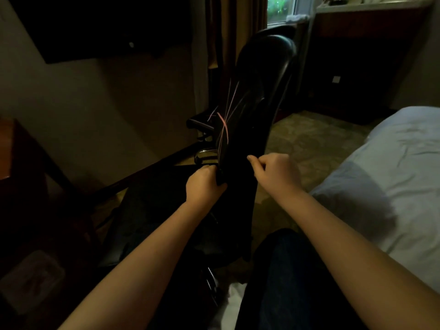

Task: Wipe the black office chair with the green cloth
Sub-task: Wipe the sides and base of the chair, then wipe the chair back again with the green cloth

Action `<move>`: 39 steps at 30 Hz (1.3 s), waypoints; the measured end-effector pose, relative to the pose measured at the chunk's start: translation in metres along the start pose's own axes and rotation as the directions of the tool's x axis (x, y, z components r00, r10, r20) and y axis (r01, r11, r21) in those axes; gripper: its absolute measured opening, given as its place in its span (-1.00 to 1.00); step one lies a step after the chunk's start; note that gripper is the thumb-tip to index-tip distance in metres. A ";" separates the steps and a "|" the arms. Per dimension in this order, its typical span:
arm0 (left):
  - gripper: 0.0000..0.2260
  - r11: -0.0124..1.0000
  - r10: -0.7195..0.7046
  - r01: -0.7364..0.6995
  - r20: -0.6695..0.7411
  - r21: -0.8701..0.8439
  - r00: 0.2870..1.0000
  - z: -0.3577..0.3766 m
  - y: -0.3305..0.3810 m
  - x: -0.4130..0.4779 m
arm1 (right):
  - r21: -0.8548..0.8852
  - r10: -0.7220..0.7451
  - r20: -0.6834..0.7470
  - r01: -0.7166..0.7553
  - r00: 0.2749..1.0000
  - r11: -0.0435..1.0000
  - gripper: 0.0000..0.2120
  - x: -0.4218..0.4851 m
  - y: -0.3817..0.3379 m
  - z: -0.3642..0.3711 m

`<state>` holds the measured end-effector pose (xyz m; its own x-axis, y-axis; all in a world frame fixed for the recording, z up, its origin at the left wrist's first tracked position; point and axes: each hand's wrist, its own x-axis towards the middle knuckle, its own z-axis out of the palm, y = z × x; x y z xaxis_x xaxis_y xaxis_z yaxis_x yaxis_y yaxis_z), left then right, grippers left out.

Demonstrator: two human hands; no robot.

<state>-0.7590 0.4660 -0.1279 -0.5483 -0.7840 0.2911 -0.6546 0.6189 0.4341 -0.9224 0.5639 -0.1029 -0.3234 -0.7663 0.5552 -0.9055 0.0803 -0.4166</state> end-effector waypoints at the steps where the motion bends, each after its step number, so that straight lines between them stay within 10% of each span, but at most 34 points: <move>1: -0.77 1.000 0.002 -0.002 -0.006 -0.023 1.000 -0.004 0.005 0.002 | -0.012 0.012 -0.006 -0.012 1.000 1.000 -0.56 -0.002 0.001 0.000; 7: -0.86 0.967 0.079 -0.131 -0.236 -0.216 0.969 -0.045 0.080 0.054 | -0.120 0.069 0.084 -0.059 0.994 0.991 -0.65 0.010 0.029 -0.001; 29: -0.69 0.992 0.007 -0.007 0.000 -0.129 1.000 -0.035 -0.073 0.265 | -0.155 0.440 -0.032 -0.439 0.897 0.885 -0.55 0.213 0.097 0.079; 39: -0.61 0.994 -0.094 0.092 0.032 0.063 0.995 -0.167 -0.126 0.392 | -0.028 0.171 0.112 -0.169 0.979 0.985 -0.57 0.428 0.006 0.082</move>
<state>-0.8041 0.0725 0.0739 -0.5005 -0.8370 0.2214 -0.7338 0.5458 0.4045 -1.0436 0.1840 0.0738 -0.4406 -0.8078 0.3917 -0.8453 0.2264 -0.4840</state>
